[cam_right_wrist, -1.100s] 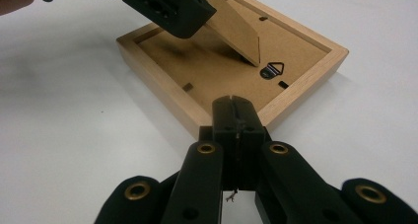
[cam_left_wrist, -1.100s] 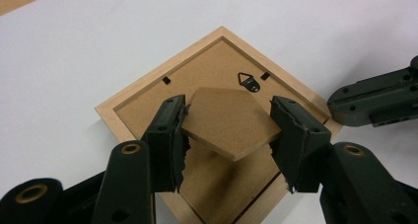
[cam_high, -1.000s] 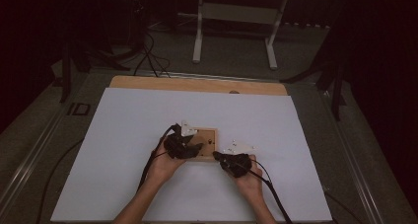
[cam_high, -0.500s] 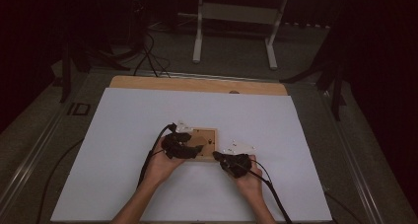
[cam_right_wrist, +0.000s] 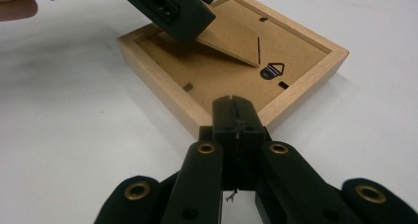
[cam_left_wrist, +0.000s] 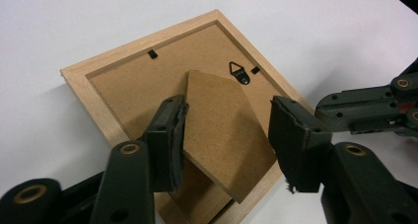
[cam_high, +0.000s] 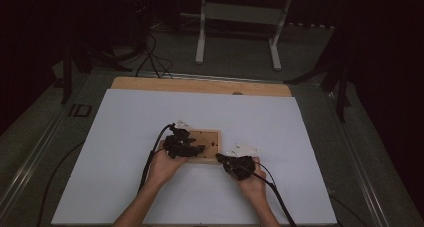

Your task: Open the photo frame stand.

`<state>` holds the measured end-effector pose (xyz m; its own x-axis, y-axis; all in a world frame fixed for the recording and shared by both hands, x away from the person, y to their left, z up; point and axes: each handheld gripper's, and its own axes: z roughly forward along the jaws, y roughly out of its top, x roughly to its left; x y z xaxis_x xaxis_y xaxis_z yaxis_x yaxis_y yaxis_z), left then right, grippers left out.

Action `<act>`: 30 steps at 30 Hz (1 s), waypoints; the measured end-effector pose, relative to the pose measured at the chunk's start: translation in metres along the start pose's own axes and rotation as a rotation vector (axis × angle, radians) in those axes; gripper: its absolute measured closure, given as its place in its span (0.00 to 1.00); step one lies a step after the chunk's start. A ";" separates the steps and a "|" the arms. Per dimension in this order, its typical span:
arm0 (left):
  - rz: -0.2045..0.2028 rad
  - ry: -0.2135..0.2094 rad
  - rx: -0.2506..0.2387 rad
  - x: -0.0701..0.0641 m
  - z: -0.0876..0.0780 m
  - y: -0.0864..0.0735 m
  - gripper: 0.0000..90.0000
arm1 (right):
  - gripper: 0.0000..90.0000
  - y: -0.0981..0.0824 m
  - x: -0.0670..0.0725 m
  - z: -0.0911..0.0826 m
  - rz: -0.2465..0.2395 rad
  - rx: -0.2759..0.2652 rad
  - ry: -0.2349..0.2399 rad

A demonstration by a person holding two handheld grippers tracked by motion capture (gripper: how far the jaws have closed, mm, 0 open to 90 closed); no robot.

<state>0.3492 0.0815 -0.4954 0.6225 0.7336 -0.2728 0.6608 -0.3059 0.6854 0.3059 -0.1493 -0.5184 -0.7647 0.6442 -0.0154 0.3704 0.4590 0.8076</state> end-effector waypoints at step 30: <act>0.034 0.045 0.048 -0.005 0.005 0.001 0.58 | 0.98 0.001 -0.003 0.000 0.007 0.006 0.008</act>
<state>0.3493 0.0745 -0.4970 0.6264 0.7482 -0.2186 0.6595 -0.3591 0.6604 0.3086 -0.1513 -0.5174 -0.7660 0.6428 -0.0052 0.3790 0.4581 0.8041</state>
